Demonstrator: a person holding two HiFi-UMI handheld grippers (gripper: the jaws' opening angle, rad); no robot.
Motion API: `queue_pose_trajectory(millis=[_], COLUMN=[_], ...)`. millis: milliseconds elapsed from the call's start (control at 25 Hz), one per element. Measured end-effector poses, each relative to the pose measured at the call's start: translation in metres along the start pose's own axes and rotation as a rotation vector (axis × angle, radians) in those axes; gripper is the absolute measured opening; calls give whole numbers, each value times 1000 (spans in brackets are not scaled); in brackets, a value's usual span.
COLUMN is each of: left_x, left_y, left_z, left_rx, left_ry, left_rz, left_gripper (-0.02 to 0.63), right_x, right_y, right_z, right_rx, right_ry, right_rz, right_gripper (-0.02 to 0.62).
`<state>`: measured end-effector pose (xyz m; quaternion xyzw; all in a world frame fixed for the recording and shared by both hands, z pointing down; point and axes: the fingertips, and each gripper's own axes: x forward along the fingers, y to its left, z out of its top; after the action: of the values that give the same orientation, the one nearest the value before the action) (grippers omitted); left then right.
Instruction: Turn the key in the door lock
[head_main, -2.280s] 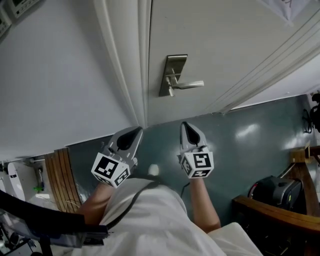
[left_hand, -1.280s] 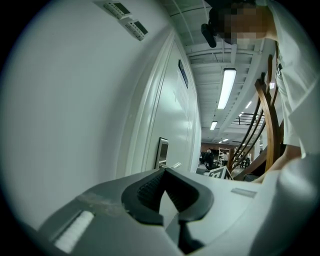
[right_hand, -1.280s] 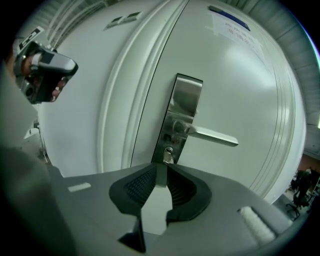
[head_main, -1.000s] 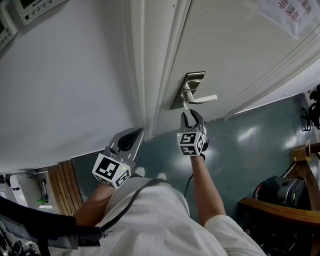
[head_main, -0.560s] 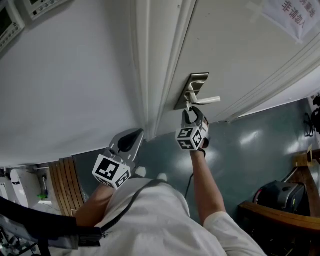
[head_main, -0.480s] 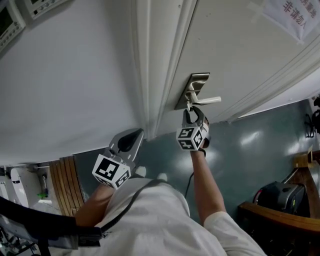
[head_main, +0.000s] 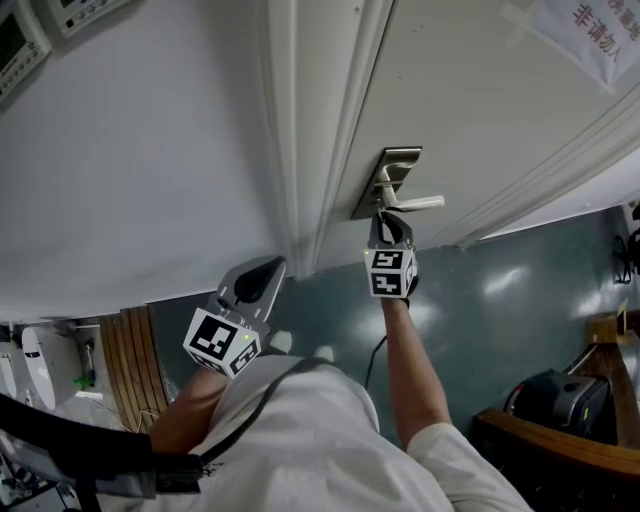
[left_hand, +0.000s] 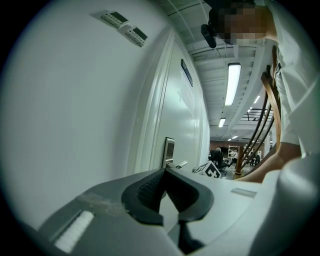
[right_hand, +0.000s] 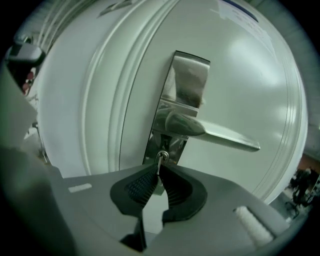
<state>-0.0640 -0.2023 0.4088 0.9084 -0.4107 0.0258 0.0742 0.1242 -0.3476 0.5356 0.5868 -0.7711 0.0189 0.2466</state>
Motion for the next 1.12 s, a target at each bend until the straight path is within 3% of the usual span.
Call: queue_pose_trajectory(millis=[480,1120], left_x=[3,6], left_y=[-4,-7], left_z=[-2,-3], left_rx=[6,7], left_ry=[12,15], left_rz=[13,10], left_gripper=[6,6], right_x=[2,1], right_y=[-6,-9], right_z=[-4,0], right_rx=[524,971], right_ry=[-59,-131], right_rz=[163,334], right_gripper=[40,40])
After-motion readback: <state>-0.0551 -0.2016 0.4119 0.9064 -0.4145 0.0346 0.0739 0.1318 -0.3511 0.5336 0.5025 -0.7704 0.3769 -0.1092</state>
